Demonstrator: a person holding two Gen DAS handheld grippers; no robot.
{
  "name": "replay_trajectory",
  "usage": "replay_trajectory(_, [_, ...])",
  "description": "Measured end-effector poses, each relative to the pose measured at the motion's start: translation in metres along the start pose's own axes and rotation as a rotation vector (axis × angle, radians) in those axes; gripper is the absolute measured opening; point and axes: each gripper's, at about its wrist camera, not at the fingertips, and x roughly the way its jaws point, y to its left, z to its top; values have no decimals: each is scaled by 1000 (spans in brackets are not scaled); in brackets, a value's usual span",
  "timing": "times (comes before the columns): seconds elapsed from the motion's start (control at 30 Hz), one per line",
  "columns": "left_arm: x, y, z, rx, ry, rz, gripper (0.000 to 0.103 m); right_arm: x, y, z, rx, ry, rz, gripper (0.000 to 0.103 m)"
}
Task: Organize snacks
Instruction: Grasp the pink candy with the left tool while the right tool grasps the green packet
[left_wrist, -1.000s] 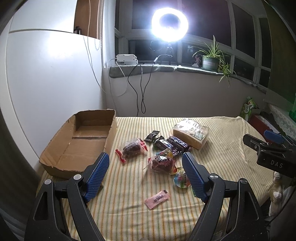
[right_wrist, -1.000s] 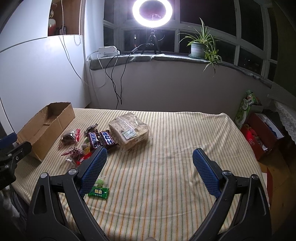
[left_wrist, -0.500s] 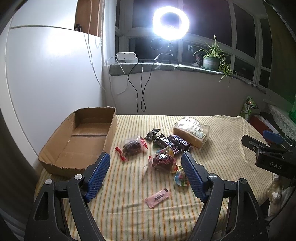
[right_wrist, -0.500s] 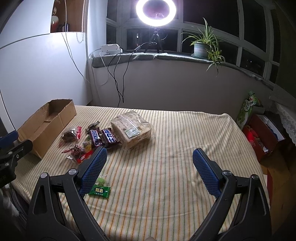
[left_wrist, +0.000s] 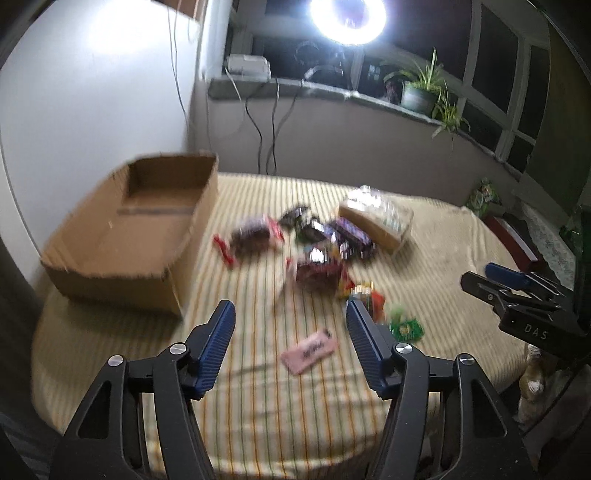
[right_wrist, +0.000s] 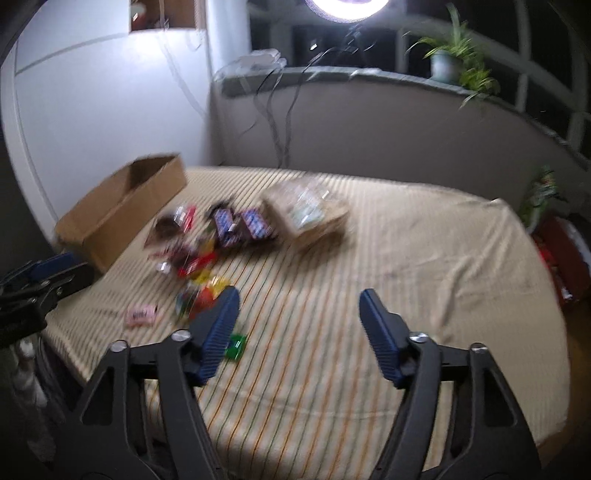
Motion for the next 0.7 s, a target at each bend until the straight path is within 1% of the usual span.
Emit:
replay_trajectory(0.03, [3,0,-2,1,15,-8,60,4,1,-3,-6,16,16,60])
replay_trajectory(0.07, [6,0,-5,2,29,-18,57,8,3,-6,-15,33,40,60])
replay_trajectory(0.13, [11,0,-9,3,53,-39,56,13,8,-11,-40,51,81,60])
replay_trajectory(0.23, [16,-4,-13,32,69,-42,55,21,22,-19,-120,91,124,60])
replay_trajectory(0.33, [21,-6,-14,62,85,-47,55,27,31,-23,-180,115,140,60])
replay_trajectory(0.43, [27,-8,-15,109,102,-33,54,35,36,-26,-231,143,157,58])
replay_trajectory(0.53, [33,-10,-15,149,118,-40,53,45,38,-27,-274,172,173,53])
replay_trajectory(0.7, [42,-13,-14,199,149,-63,53,59,41,-22,-328,215,228,53])
